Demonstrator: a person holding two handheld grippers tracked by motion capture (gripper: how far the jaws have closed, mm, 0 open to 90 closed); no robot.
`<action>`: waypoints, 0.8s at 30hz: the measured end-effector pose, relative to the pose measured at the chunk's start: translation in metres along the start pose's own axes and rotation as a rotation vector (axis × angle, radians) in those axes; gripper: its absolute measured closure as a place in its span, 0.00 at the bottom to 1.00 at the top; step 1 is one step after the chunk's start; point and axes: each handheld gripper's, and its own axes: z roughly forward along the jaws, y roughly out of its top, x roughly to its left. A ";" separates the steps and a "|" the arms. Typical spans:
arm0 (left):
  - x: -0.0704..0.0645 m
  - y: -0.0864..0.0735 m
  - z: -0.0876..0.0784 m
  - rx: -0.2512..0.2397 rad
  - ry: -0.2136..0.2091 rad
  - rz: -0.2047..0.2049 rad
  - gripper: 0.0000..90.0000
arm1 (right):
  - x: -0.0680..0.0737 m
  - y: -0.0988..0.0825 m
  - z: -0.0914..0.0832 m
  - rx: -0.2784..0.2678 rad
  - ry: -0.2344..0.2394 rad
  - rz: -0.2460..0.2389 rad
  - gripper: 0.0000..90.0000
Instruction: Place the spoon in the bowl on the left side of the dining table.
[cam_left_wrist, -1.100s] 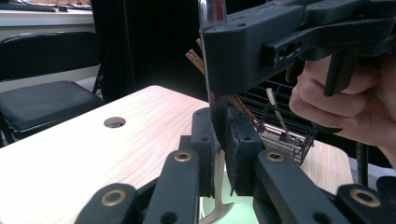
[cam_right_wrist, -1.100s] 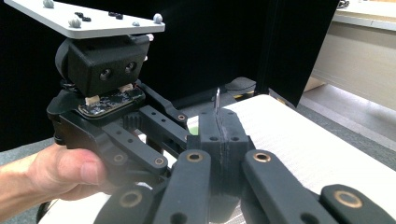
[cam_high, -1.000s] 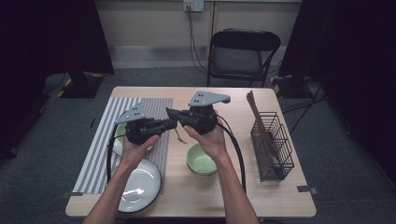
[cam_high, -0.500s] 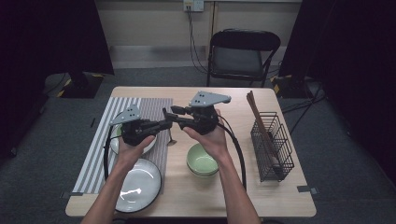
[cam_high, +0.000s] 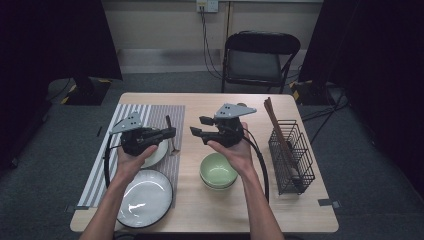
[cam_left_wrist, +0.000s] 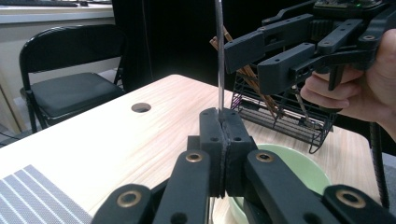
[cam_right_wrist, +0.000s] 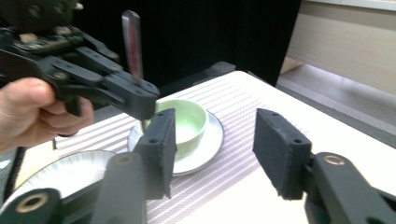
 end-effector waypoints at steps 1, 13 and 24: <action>0.001 0.000 -0.001 0.010 0.008 0.004 1.00 | -0.001 -0.001 0.000 0.001 -0.004 0.004 0.53; 0.019 -0.002 -0.021 0.023 0.055 0.008 1.00 | -0.012 -0.018 0.009 0.082 -0.050 -0.002 0.41; 0.039 -0.010 -0.043 0.031 0.095 -0.022 1.00 | -0.032 -0.043 0.009 0.140 -0.080 0.064 0.34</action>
